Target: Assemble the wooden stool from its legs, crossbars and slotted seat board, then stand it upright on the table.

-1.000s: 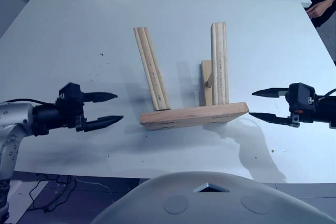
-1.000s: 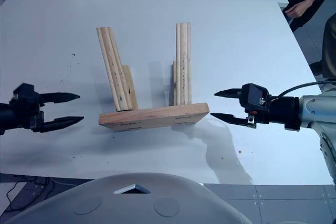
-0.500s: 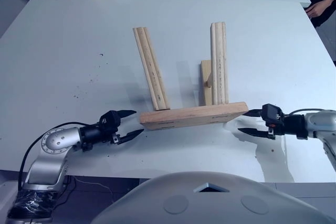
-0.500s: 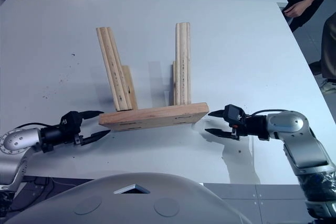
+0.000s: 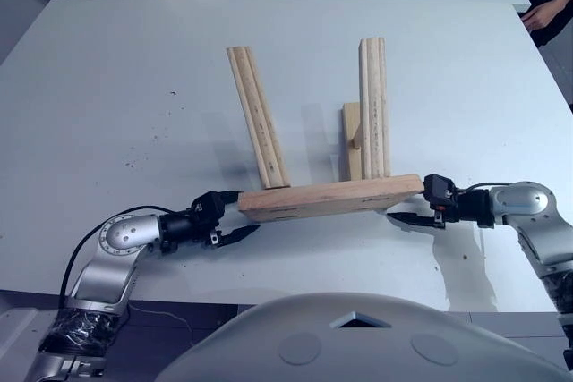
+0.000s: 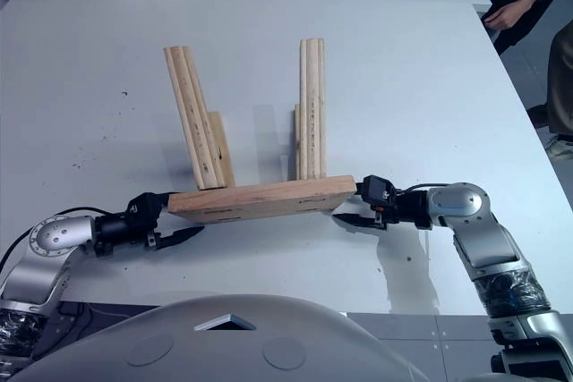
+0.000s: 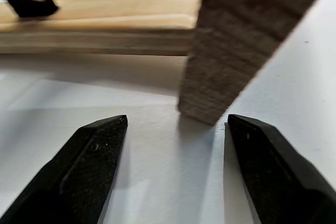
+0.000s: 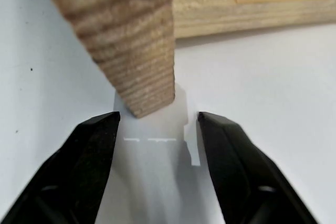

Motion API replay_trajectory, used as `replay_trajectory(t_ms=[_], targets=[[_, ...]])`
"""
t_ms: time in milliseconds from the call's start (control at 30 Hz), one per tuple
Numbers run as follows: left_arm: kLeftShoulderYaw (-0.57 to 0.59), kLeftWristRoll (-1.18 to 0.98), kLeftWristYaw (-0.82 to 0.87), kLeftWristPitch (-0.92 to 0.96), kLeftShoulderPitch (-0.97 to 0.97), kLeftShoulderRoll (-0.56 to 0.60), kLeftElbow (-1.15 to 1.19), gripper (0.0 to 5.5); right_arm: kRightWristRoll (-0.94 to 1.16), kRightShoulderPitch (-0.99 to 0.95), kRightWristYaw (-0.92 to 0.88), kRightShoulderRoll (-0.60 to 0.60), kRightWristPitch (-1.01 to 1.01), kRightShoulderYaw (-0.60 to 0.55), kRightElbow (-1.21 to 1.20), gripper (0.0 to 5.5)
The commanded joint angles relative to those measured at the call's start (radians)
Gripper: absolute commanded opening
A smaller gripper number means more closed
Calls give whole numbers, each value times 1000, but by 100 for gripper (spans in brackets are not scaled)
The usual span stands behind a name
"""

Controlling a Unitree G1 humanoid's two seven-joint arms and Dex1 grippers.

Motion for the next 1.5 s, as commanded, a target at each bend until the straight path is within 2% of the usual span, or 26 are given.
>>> replay_trajectory(t_ms=[33,133,267,467,600,900,1033,1233,1367,1500], targets=[[-23,-30,-53,39,2,38,-15,357,-27,-27,4,10,-4,31,27,278],[-39,-33,-73,50,-15,47,-14,357,-30,-34,7,15,-6,47,31,278],[-51,-28,-60,51,-67,25,9,302,-26,-34,7,12,-6,55,30,244],[-73,-27,-49,41,-96,3,21,204,-17,-22,25,1,-6,59,15,152],[-72,-39,-56,37,-93,4,9,150,-10,-11,27,-5,-1,51,-5,143],[29,-147,-55,134,-58,42,-110,149,58,114,-11,-46,74,-39,-178,143],[148,-297,-81,265,35,109,-282,149,177,245,-28,-97,197,-164,-387,143],[431,-599,-62,495,179,194,-542,149,530,380,-51,-192,538,-495,-722,143],[610,-798,-42,616,267,223,-659,149,826,374,-81,-259,733,-701,-803,143],[757,-912,-63,705,372,236,-708,149,1003,401,-79,-319,863,-846,-826,143]])
